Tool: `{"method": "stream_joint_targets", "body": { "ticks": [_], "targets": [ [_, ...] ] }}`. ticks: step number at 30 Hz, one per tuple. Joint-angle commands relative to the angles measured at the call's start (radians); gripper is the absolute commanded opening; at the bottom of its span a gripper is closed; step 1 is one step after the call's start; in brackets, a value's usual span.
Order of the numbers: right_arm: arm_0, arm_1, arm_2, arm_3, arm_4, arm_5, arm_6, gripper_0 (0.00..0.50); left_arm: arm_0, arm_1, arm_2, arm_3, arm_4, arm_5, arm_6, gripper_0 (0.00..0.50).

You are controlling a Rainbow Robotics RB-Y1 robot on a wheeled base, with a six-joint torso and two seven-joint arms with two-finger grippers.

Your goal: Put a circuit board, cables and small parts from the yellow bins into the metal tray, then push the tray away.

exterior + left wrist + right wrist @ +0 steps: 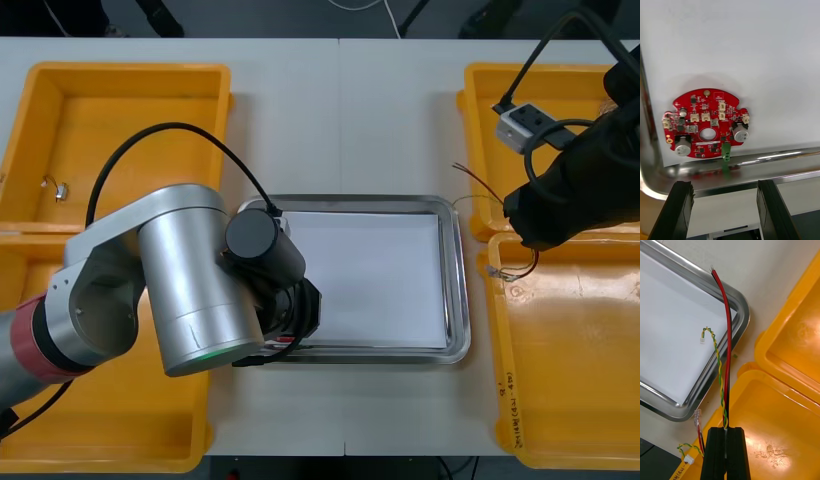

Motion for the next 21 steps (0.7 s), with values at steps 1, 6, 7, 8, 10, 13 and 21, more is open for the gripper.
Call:
{"method": "stream_joint_targets", "body": {
  "ticks": [1,6,7,8,10,13,21],
  "targets": [
    [-0.083,0.014,0.125,-0.057,0.018,0.004,0.016,0.0,0.009,0.046,0.106,-0.082,0.046,0.066,0.041,0.5],
    [-0.116,0.037,0.206,-0.059,0.021,0.004,0.035,0.0,0.01,0.077,0.192,-0.113,0.093,0.129,0.034,0.5],
    [-0.122,0.041,0.225,-0.059,0.021,0.004,0.042,0.0,0.01,0.08,0.214,-0.116,0.105,0.143,0.031,0.5],
    [-0.129,0.046,0.246,-0.057,0.024,0.004,0.05,0.0,0.01,0.086,0.237,-0.12,0.118,0.16,0.029,0.5],
    [-0.137,0.052,0.277,-0.057,0.034,-0.009,0.076,0.0,0.01,0.097,0.272,-0.129,0.135,0.186,0.024,0.5],
    [-0.142,0.055,0.326,-0.057,0.064,-0.042,0.162,0.0,0.012,0.118,0.337,-0.132,0.182,0.208,0.009,0.5],
    [-0.142,0.092,0.404,-0.007,0.07,-0.091,0.364,0.0,0.017,0.164,0.485,-0.134,0.289,0.208,-0.022,0.5]
  ]
}}
